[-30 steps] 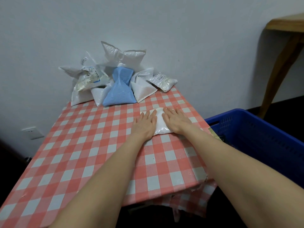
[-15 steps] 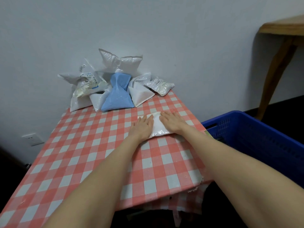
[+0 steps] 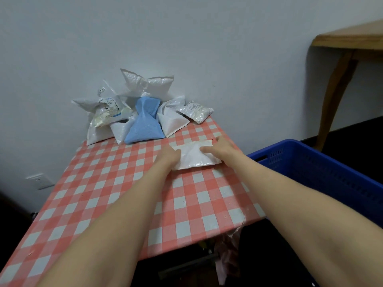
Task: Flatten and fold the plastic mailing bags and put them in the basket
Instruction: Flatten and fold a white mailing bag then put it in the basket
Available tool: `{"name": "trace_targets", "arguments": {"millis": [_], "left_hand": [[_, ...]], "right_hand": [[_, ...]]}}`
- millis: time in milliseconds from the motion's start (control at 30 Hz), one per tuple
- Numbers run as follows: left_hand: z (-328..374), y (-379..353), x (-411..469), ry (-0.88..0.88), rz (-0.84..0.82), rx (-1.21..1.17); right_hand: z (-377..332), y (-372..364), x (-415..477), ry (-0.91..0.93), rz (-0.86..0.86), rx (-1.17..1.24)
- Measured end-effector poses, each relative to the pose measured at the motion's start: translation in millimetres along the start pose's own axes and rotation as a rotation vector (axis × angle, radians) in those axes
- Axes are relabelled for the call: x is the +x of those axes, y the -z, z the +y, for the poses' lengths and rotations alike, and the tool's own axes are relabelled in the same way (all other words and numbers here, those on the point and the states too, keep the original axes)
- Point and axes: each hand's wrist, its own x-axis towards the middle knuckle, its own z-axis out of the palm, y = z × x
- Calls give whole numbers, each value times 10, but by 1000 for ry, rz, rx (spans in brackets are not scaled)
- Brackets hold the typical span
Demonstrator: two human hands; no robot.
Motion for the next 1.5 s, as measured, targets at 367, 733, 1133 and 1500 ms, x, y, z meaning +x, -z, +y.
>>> {"name": "trace_targets", "arguments": {"millis": [367,733,1133,1500], "left_hand": [[568,-103,-114,-130,73,-382],[1365,-813,-276,-293,10,-288],[1828,-1714,-472,-393,-123,-77],[2072,-2526,-619,-449,-328,335]], "right_hand": [[197,555,-101,-133,112,304],[907,1323,-220,-164,382,455],[1841,1761,-143,-438,361,583],[2694,1759,-103,-655,476,720]]}}
